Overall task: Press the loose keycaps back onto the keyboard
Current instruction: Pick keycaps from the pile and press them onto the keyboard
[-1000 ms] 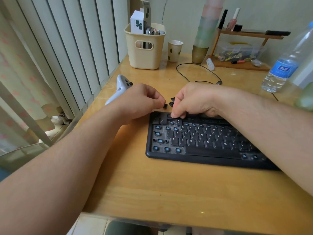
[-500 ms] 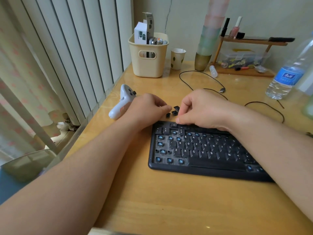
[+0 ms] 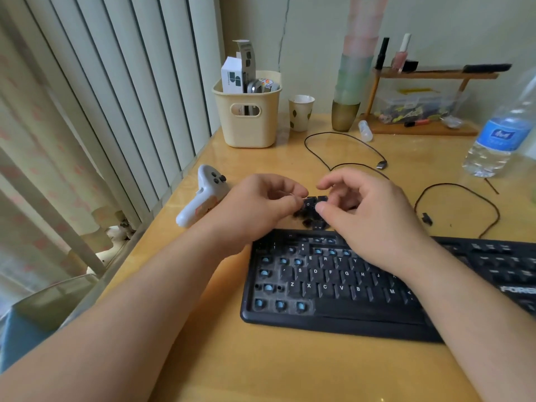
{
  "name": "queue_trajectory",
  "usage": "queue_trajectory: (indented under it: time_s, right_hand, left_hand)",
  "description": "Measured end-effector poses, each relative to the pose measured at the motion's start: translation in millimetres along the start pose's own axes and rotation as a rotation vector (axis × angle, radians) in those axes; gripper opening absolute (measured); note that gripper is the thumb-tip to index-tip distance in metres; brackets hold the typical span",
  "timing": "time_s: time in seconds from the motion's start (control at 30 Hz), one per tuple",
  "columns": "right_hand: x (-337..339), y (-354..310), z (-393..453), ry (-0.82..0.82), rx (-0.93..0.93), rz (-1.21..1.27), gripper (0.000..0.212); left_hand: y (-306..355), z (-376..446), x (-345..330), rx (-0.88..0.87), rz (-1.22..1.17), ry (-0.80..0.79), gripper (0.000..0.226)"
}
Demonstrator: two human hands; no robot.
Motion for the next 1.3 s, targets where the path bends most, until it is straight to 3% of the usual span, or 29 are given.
queue_trajectory:
  time_s: [0.1, 0.2, 0.43, 0.73, 1.17, 1.3]
  right_hand:
    - [-3, -4, -2, -0.025, 0.114, 0.088, 0.044]
    - [-4, -6, -5, -0.01, 0.18, 0.136, 0.051]
    - [-2, -8, -6, 0.026, 0.247, 0.159, 0.033]
    - [-2, -11, -7, 0.082, 0.206, 0.238, 0.027]
    - [-2, -10, -8, 0.094, 0.2, 0.199, 0.032]
    - [1, -16, -10, 0.125, 0.299, 0.03, 0.016]
  left_hand:
    - [8, -7, -4, -0.034, -0.215, -0.093, 0.016]
    - [12, -11, -5, -0.079, -0.267, -0.151, 0.019]
    - [15, -15, -6, -0.068, -0.305, -0.197, 0.035]
    - [16, -19, -5, -0.078, -0.412, -0.247, 0.045]
    - [15, -18, 0, -0.084, -0.277, -0.174, 0.03]
    - [16, -20, 3, -0.096, -0.199, -0.168, 0.024]
Point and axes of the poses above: each hand's wrist, its own z-axis towards the middle knuckle, its own x-axis out of the back of the hand, y = z × x, the point moved 4 cm from there along z, towards the middle knuckle, and after that the axes turned 4 degrees about y, right-handed, at the moved point
